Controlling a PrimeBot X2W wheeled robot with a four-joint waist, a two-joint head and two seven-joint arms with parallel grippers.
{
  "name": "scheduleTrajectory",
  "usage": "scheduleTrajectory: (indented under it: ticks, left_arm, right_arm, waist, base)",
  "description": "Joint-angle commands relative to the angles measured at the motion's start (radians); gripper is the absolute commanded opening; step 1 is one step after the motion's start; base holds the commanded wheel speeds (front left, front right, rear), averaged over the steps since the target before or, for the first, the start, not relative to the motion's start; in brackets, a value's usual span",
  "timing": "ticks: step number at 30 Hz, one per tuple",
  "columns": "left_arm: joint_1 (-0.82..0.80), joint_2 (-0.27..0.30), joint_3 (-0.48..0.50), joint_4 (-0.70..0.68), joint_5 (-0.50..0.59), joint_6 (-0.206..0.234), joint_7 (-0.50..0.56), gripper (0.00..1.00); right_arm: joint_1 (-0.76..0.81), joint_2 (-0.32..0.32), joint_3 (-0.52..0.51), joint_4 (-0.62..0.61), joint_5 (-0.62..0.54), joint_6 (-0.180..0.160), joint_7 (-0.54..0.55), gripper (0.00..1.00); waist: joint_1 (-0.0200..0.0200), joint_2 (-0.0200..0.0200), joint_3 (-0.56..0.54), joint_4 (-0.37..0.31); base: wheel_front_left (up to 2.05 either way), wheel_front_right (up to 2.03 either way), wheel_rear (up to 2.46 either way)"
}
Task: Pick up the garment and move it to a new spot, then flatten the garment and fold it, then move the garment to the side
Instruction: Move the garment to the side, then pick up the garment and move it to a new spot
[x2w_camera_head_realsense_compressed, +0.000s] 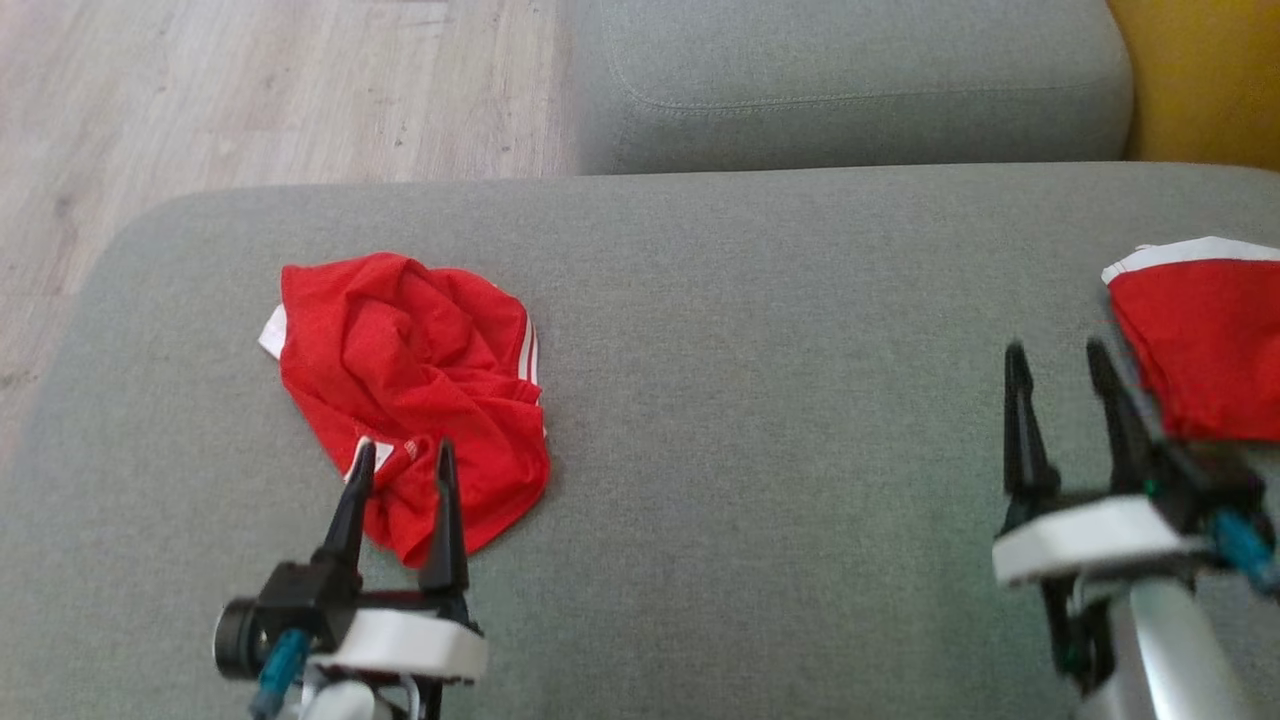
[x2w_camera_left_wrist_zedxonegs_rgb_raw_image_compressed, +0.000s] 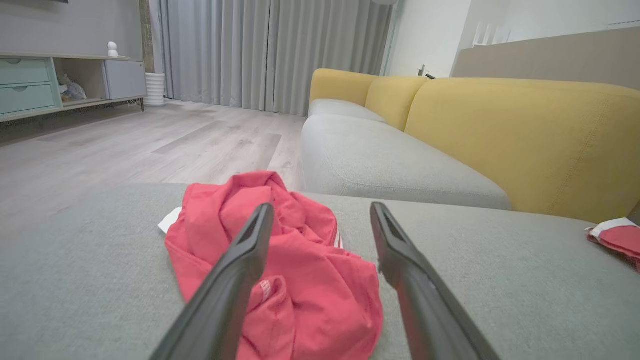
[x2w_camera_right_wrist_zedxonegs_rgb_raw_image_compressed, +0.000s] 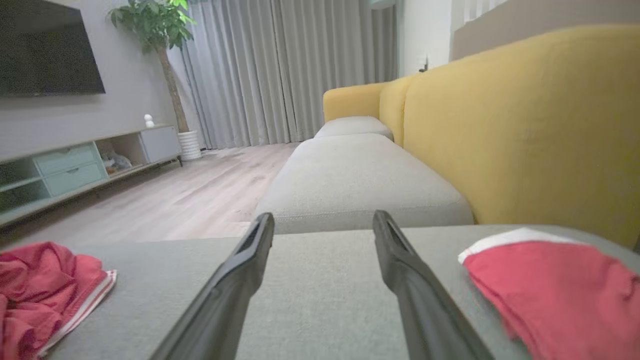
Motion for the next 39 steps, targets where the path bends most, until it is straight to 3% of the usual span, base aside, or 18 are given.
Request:
scheduleTrajectory:
  ticks: [1,7,22,39]
  left_arm:
    - [-0.018,0.007,0.035,-0.03,0.004,0.005,-0.005,1.0]
    - [0.016,0.007,0.045,-0.034,-0.006,0.014,-0.005,1.0]
    - [0.023,0.007,0.046,-0.041,-0.008,0.012,-0.005,1.0]
    - [0.032,0.007,0.055,-0.018,0.032,0.01,-0.005,1.0]
  right_arm:
    - [-0.017,0.003,0.031,-0.046,0.014,-0.001,-0.011,1.0]
    - [0.093,0.003,0.067,-0.092,0.048,-0.001,-0.012,1.0]
    - [0.107,0.003,0.097,-0.088,0.06,-0.001,-0.012,1.0]
    - [0.174,0.004,0.199,-0.088,0.095,-0.001,-0.012,1.0]
  waist:
    - [0.0,-0.0001,-0.002,0.0]
    - [0.0,-0.0001,-0.017,-0.005]
    - [0.0,-0.0001,-0.032,0.016]
    - [0.0,-0.0001,-0.078,0.273]
  base:
    - [0.0,0.0,0.0]
    - [0.0,0.0,0.0]
    - [0.0,0.0,0.0]
    - [0.0,0.0,0.0]
